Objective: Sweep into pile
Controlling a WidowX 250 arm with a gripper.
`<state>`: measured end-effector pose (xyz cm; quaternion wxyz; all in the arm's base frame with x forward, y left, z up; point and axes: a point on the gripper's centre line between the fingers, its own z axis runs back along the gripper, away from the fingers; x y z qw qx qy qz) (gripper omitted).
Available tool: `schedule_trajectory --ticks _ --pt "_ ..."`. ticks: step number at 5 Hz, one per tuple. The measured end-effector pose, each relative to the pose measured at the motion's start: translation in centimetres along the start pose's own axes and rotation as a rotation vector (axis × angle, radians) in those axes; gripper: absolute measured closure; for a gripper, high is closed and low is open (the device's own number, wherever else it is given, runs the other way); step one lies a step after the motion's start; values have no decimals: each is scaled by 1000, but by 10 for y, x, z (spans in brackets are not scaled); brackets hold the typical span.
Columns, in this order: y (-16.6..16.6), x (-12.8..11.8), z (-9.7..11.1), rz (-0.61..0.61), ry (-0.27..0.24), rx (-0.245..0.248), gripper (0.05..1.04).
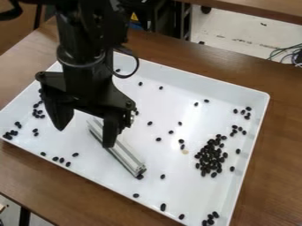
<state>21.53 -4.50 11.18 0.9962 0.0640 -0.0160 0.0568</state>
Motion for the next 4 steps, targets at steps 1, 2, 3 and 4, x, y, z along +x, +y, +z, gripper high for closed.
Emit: schedule_trajectory --ticks 1,2,3,4 --pt "-1 -3 -4 5 19 0 84" --pt "-1 16 -24 222 14 -70 84" --pt "12 32 -44 483 -13 -147 84" --pt "23 47 -70 712 -9 -148 84"
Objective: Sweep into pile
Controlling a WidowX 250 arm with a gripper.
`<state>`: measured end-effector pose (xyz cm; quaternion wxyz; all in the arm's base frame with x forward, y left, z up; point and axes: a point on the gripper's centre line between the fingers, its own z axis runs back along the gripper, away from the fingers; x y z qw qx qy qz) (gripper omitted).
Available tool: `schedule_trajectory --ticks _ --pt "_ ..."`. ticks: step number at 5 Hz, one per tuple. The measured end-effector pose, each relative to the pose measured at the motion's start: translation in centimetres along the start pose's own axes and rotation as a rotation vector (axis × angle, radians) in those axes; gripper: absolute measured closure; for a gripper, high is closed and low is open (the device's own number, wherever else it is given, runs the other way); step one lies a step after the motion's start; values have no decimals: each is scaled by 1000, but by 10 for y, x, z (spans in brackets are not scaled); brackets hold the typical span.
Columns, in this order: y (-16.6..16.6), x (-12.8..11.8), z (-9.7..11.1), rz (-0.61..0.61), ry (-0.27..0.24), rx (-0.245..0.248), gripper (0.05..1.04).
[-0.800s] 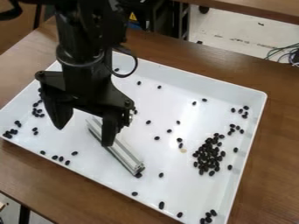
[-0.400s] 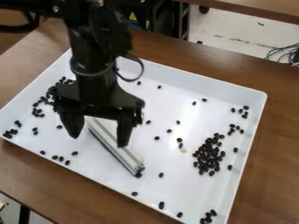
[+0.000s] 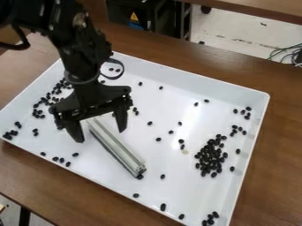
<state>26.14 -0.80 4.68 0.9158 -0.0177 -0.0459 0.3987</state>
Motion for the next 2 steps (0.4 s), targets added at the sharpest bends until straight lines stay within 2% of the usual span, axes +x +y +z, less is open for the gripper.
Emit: schedule_trajectory --ticks 1,2 --pt "-7 17 -15 80 -35 16 84" --pt "-5 21 -32 106 -48 83 84"
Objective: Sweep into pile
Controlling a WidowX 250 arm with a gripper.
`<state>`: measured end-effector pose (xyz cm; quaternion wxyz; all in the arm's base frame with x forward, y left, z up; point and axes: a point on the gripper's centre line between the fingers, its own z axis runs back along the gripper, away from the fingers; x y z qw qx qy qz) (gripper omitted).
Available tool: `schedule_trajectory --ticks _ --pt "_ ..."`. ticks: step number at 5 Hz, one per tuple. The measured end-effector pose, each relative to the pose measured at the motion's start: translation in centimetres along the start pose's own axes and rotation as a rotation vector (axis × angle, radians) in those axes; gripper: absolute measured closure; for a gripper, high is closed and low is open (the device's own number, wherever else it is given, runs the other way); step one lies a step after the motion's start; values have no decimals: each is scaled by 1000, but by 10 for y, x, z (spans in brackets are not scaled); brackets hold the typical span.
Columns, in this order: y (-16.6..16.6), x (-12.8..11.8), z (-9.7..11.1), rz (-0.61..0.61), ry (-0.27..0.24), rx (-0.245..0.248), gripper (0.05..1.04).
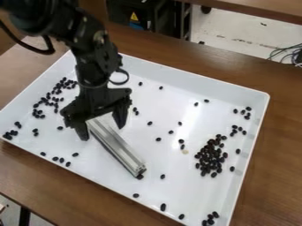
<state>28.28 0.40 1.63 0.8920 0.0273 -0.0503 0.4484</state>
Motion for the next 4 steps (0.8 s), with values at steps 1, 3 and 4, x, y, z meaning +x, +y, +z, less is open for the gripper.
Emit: schedule_trajectory --ticks 1,3,4 --pt "-8 -1 -13 20 2 -35 84" --pt "-7 -6 -16 58 39 -27 438" --pt "-7 -8 -13 48 65 -6 702"
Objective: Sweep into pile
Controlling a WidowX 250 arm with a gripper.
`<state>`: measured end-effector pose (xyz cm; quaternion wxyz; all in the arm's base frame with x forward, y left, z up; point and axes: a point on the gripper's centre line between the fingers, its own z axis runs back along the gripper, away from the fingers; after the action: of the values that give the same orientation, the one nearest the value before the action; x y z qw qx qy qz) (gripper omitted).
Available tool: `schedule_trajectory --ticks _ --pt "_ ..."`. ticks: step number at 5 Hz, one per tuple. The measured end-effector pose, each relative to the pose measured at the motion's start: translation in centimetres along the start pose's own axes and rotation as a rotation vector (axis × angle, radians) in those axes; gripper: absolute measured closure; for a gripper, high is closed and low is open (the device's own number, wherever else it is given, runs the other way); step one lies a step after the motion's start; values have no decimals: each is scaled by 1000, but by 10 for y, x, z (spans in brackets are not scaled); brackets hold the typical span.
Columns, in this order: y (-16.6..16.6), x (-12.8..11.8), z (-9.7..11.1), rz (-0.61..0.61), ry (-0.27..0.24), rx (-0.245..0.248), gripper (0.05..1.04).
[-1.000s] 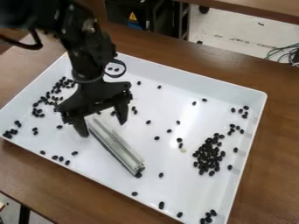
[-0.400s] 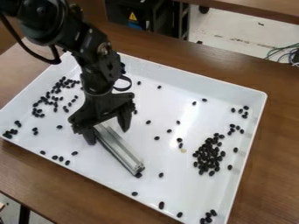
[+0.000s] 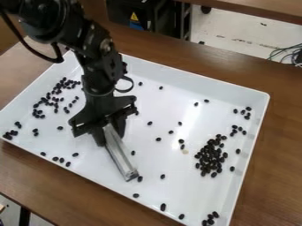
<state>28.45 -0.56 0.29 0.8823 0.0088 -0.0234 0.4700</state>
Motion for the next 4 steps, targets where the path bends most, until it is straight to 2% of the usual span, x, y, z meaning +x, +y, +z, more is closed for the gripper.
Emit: schedule_trajectory --ticks 1,2,3,4 --pt "-5 9 16 -83 18 38 723" --pt "-11 35 37 -258 20 111 723" --pt "0 76 35 -485 67 247 723" --pt "25 113 21 -646 84 339 723"
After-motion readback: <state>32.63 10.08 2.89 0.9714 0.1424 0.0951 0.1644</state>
